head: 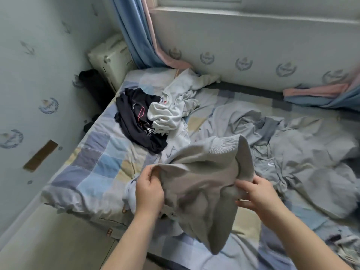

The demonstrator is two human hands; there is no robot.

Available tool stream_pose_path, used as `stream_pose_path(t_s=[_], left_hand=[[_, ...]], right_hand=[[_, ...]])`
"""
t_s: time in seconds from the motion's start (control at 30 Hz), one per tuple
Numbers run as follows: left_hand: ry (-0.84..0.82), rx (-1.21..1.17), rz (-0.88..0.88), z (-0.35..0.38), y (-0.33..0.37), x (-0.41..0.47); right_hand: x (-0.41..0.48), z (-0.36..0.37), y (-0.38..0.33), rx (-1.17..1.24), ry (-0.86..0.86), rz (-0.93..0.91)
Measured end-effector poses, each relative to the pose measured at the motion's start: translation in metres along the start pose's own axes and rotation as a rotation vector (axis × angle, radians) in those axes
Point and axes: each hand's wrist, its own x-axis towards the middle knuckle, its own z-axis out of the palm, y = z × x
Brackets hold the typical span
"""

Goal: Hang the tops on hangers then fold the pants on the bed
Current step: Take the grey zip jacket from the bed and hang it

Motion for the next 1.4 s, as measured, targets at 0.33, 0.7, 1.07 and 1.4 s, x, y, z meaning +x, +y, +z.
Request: stream_pose_path(t_s=[0.33,0.7,1.07,1.4], left_hand=[[-0.724,-0.074,0.305,0.001,0.119,-0.034],[-0.913,0.116,0.653,0.017,0.199,-0.073],[-0.482,0.421,0.911,0.085,0.21,-0.076],[-0.293,0.463,0.413,0.113,0.182,-0.051]], right_hand=[[-0.068,0.007,-0.041,-0.424,-0.348,-0.627],[-0.107,-0.047,-0.076,-0.892,-0.015,-1.125],[-0.153,-0.101,-0.116,-0.358,0.176,-1.201],[-0.149,-0.174,-0.12,-0.305,0.543,-1.206]])
